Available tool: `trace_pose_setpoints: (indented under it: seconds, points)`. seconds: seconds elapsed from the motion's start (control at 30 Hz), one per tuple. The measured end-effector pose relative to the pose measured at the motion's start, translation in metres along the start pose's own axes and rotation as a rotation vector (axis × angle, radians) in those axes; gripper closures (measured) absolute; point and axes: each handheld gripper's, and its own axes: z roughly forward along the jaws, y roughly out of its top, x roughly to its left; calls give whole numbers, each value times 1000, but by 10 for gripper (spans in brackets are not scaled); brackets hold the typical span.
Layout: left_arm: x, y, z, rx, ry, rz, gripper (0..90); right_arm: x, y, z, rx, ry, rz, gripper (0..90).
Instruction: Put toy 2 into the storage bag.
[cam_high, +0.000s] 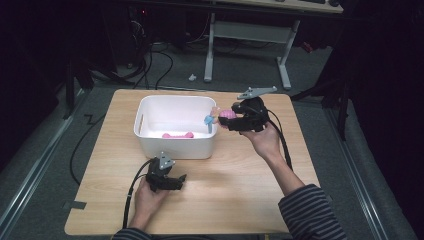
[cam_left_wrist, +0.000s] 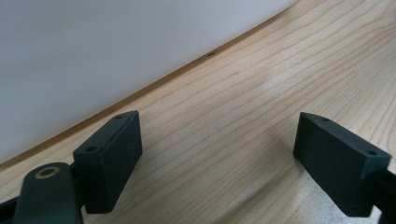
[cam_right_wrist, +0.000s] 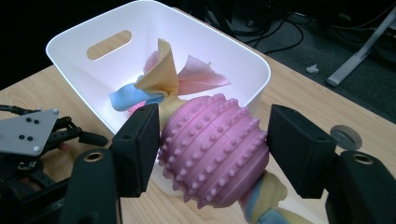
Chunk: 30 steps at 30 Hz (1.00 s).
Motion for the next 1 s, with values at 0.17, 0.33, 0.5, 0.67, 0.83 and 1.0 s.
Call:
trace_pose_setpoints:
  seconds: [0.17, 0.33, 0.5, 0.67, 0.83, 1.0]
  points:
    - [0, 0, 0, 0, 0, 0, 157, 6, 11, 9, 2, 14, -10, 359]
    - [0, 0, 0, 0, 2, 1, 157, 13, 20, 17, 7, 19, -23, 359]
    - [0, 0, 0, 0, 2, 1, 157, 16, 24, 28, 15, 31, -20, 359]
    - [0, 0, 0, 0, 0, 1, 157, 21, 28, 40, 29, 39, -27, 359]
    - [0, 0, 0, 1, 0, 1, 157, 24, 31, 54, 56, 41, -30, 358]
    - [0, 0, 0, 0, 0, 0, 157, 30, 34, 67, 76, 49, -36, 358]
